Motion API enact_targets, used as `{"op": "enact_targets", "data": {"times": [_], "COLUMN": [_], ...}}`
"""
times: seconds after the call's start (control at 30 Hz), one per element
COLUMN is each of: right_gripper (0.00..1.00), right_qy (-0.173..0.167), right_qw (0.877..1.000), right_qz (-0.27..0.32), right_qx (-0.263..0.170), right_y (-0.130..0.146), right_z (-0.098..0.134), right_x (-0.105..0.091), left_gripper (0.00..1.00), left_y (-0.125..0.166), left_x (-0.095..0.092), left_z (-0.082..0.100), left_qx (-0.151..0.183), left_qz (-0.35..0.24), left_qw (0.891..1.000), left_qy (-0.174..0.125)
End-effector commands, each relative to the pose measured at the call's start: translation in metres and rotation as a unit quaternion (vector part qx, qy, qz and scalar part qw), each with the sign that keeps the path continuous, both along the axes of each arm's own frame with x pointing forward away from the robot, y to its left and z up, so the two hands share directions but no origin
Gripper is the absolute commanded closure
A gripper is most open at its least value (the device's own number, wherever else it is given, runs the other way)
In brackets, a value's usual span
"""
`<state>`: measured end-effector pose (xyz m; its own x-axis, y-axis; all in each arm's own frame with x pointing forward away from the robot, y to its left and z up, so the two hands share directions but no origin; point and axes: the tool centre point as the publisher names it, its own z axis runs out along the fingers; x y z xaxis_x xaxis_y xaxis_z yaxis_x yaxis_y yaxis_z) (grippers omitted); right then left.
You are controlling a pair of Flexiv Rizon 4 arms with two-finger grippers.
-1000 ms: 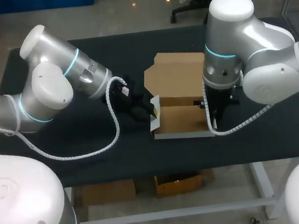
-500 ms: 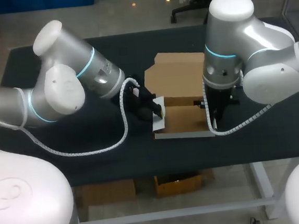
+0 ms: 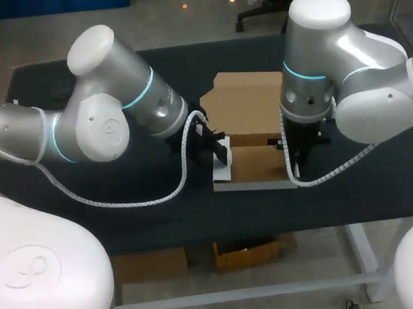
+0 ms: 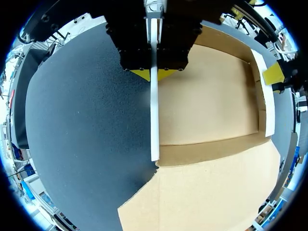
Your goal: Assemble the packaging by folding the flat box into shape, placing the metal phone stand inside, and closing the box properly
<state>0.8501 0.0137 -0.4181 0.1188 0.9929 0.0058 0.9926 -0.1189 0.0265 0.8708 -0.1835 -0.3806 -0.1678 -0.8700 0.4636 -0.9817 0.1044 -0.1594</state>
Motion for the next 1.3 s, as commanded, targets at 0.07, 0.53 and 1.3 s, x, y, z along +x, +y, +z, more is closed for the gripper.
{"op": "enact_targets", "data": {"times": [0.07,0.53,1.3], "right_gripper": [1.00,1.00,1.00], "right_qy": [0.000,0.000,0.000], "right_qw": [1.000,1.000,1.000], "right_qz": [0.000,0.000,0.000], "right_qx": [0.000,0.000,0.000], "right_y": [0.001,0.001,0.001], "right_z": [0.000,0.000,0.000], "right_x": [0.000,0.000,0.000], "left_gripper": [0.60,0.68,0.88], "left_y": [-0.008,0.002,0.016], "left_x": [0.006,0.029,0.028], "left_z": [-0.006,-0.020,-0.029], "left_qx": [0.062,0.107,0.159], "left_qz": [0.016,0.053,0.086], "left_qw": [0.998,0.993,0.983], "left_qy": [-0.010,0.014,0.019]}}
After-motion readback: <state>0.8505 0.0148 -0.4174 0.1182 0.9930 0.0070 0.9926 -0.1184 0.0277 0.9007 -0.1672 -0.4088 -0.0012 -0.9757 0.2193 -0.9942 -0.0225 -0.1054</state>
